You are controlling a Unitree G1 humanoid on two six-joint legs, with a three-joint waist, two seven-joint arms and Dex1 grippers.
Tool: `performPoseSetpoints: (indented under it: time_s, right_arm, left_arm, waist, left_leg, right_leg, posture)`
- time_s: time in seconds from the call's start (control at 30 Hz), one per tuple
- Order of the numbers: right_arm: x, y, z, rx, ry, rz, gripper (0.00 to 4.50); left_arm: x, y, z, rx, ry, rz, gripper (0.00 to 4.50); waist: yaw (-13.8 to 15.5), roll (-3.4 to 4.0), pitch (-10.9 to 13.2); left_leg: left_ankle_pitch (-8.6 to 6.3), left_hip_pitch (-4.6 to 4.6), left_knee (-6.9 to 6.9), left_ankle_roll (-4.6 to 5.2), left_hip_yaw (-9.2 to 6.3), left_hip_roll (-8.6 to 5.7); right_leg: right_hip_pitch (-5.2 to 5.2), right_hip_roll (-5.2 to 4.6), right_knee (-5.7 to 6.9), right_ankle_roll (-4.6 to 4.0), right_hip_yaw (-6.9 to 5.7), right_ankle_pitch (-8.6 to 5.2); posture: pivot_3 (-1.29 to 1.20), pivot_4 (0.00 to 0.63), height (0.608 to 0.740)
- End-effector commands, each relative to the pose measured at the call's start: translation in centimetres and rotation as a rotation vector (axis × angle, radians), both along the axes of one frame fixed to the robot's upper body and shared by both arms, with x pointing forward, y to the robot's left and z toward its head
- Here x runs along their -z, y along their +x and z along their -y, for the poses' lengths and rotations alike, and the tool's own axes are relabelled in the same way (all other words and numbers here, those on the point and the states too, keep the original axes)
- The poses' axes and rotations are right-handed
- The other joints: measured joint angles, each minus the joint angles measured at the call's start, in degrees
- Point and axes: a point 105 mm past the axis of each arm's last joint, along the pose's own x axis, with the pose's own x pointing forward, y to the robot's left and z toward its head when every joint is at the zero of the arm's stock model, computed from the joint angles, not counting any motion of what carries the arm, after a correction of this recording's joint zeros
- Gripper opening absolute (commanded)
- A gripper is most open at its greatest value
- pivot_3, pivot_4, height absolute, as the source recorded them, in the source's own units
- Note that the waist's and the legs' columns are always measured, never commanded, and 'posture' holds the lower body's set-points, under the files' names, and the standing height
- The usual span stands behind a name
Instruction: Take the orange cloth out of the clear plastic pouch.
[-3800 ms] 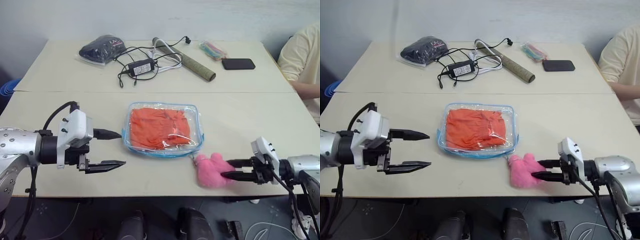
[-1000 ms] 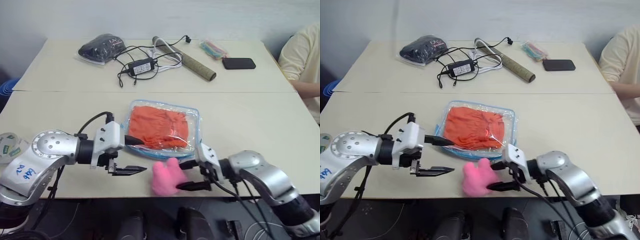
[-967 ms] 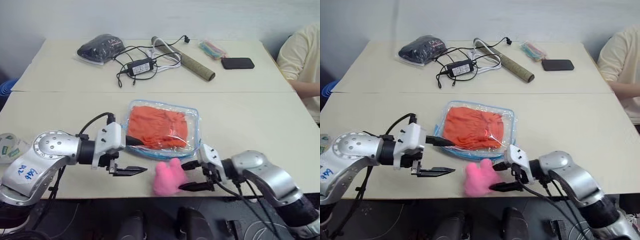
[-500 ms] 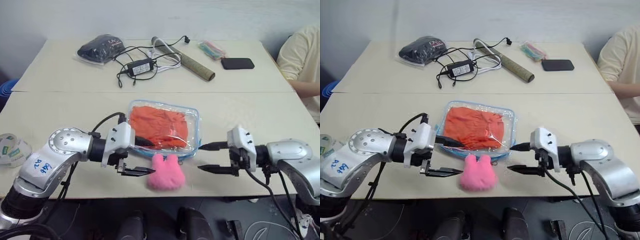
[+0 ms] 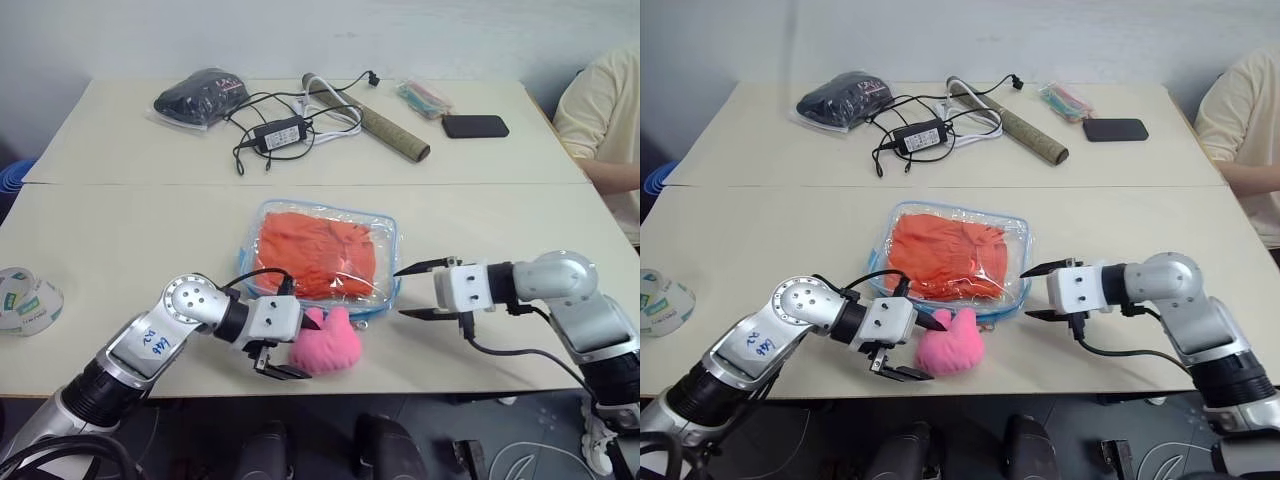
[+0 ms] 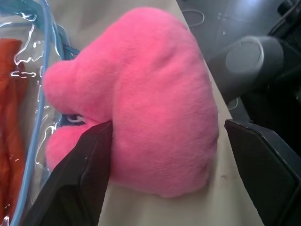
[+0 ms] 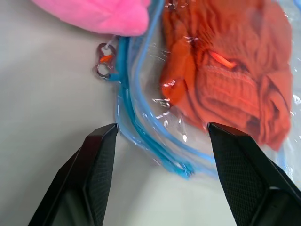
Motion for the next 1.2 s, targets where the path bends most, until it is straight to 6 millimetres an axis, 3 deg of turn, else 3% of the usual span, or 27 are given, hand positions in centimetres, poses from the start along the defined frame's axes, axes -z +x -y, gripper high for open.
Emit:
performPoseSetpoints:
  time_s: [0.03, 0.3, 0.33, 0.4, 0.6, 0.7, 0.87, 1.0, 1.13, 1.2]
  right_arm:
    - [-0.5, 0.4, -0.8, -0.029, 0.024, 0.034, 2.81]
    - [-0.2, 0.6, -0.7, -0.042, 0.018, 0.016, 0.14]
    - [-0.1, 0.6, -0.6, -0.042, 0.017, 0.013, 0.00]
    - [0.0, 0.6, -0.4, -0.046, 0.006, 0.007, 0.00]
    - [-0.8, 1.2, 0.7, -0.036, -0.006, 0.022, 0.00]
    - [-1.0, 1.5, 1.7, -0.032, -0.035, 0.038, 0.00]
    - [-1.2, 1.7, 3.1, -0.042, -0.061, 0.061, 0.00]
    - [-1.3, 1.9, 3.4, -0.046, -0.046, 0.074, 0.00]
    - [-1.2, 2.1, 3.3, -0.055, -0.039, 0.071, 0.00]
    - [-0.8, 2.0, 2.8, -0.063, -0.022, 0.038, 0.00]
  left_arm:
    - [0.5, 0.1, -0.2, -0.009, 0.025, 0.008, 3.00]
    - [-0.5, -0.1, -0.4, -0.066, -0.039, -0.002, 0.60]
    - [-0.6, -0.1, -0.4, -0.073, -0.043, -0.001, 0.30]
    - [-0.7, -0.2, -0.6, -0.085, -0.050, -0.001, 0.02]
    - [-0.5, -1.0, -3.3, -0.198, -0.019, -0.006, 0.01]
    - [-1.2, -0.8, -6.4, -0.330, -0.011, 0.013, 0.01]
    - [-2.8, 0.3, -13.7, -0.630, 0.013, 0.081, 0.01]
    - [-4.0, 0.9, -17.6, -0.787, -0.002, 0.135, 0.01]
    - [-4.8, 1.5, -19.0, -0.841, -0.015, 0.176, 0.01]
    - [-4.5, 1.5, -17.7, -0.806, -0.051, 0.154, 0.01]
  waist:
    - [-0.05, 0.00, 0.00]
    - [-0.27, 0.00, 0.00]
    - [-0.29, 0.00, 0.00]
    - [-0.35, 0.00, 0.00]
    - [-1.19, 0.01, 0.00]
    - [-1.35, 0.02, 0.01]
    - [-1.48, 0.07, 0.04]
    - [-1.34, 0.10, 0.06]
    - [-1.38, 0.10, 0.06]
    - [-1.47, 0.10, 0.06]
  left_leg:
    - [0.00, 0.00, 0.01, 0.00, 0.00, 0.00]
    - [0.00, 0.00, 0.00, 0.00, -0.04, 0.05]
    - [0.00, 0.00, 0.00, 0.00, -0.05, 0.07]
    - [0.00, 0.00, 0.00, 0.00, -0.05, 0.13]
    - [0.00, 0.00, -0.01, 0.00, -0.06, 0.35]
    - [0.00, 0.01, -0.02, 0.00, -0.06, 0.39]
    - [0.00, 0.03, -0.02, 0.00, -0.06, 0.46]
    - [0.00, 0.02, -0.01, 0.00, -0.04, 0.45]
    - [-0.01, 0.02, -0.01, -0.01, -0.03, 0.43]
    - [-0.01, 0.02, -0.02, -0.02, -0.03, 0.44]
  right_leg:
    - [0.00, 0.00, 0.01, 0.00, 0.00, 0.00]
    - [0.00, -0.01, 0.02, 0.00, -0.01, 0.00]
    - [0.01, -0.01, 0.02, 0.00, -0.01, 0.00]
    - [0.01, -0.02, 0.03, 0.00, -0.02, 0.00]
    - [0.00, -0.01, 0.01, -0.01, -0.02, 0.00]
    - [0.00, 0.00, 0.02, -0.03, -0.03, -0.02]
    - [0.00, 0.00, 0.02, -0.06, -0.06, -0.03]
    - [0.00, -0.02, 0.01, -0.06, -0.06, -0.03]
    - [-0.01, -0.04, 0.03, -0.06, -0.06, -0.03]
    - [-0.01, -0.03, 0.03, -0.06, -0.06, -0.03]
  posture:
    - [0.00, 0.150, 0.740]
    - [0.00, 0.150, 0.740]
    - [0.00, 0.150, 0.740]
    - [0.00, 0.150, 0.740]
    - [0.00, 0.150, 0.740]
    - [0.00, 0.150, 0.740]
    - [0.00, 0.150, 0.740]
    - [0.00, 0.150, 0.740]
    - [0.00, 0.150, 0.740]
    - [0.00, 0.150, 0.740]
